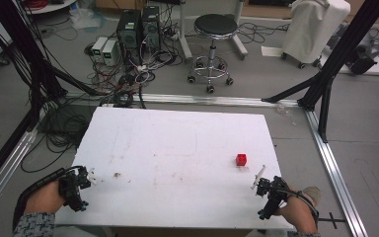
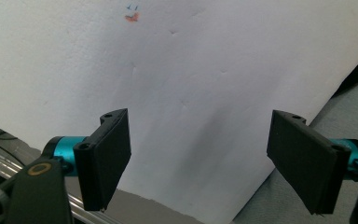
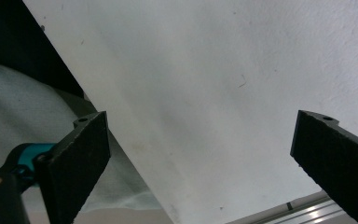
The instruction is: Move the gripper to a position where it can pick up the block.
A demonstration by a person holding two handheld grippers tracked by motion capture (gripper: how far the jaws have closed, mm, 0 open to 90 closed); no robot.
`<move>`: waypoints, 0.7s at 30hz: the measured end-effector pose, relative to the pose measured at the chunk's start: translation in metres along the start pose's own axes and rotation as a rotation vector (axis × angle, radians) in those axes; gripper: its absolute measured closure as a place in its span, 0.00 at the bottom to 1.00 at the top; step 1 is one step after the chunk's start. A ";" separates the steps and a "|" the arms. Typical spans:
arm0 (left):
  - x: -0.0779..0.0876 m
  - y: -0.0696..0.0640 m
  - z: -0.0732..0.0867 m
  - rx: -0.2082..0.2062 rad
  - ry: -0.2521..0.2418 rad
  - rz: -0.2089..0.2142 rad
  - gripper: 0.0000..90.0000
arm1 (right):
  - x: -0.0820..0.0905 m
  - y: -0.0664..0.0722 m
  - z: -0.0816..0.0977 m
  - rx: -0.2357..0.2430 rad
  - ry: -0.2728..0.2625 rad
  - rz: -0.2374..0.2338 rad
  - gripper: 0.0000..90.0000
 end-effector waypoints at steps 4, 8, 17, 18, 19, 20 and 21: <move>0.000 0.000 0.001 0.005 0.002 0.001 0.24 | 0.001 0.000 0.000 0.000 -0.004 0.004 0.05; 0.000 0.000 0.001 0.005 -0.002 0.001 0.24 | 0.001 -0.001 0.001 0.001 -0.002 0.007 0.05; 0.001 0.000 0.001 0.006 -0.005 -0.001 0.24 | 0.002 -0.003 0.001 -0.005 -0.009 0.014 0.05; 0.001 -0.001 0.001 0.006 -0.005 -0.001 0.24 | 0.002 -0.003 0.002 -0.006 -0.012 0.014 0.05; 0.002 -0.001 0.000 0.000 -0.001 0.001 0.24 | 0.002 -0.004 0.002 -0.005 -0.010 0.016 0.05; 0.001 -0.001 0.000 -0.003 -0.002 0.001 0.24 | 0.003 -0.005 0.002 -0.002 -0.013 0.013 0.05; 0.001 -0.001 0.000 -0.003 -0.002 0.001 0.24 | 0.003 -0.005 0.003 0.004 -0.013 0.010 0.05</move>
Point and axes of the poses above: each handheld gripper's, and its own axes: x roughly backward along the jaws, z roughly out of its underside, y roughly to its left, the point moved 3 cm from there along -x, roughly forward along the jaws, and after that the axes turned 2 degrees about -x, right-handed, at the moved point
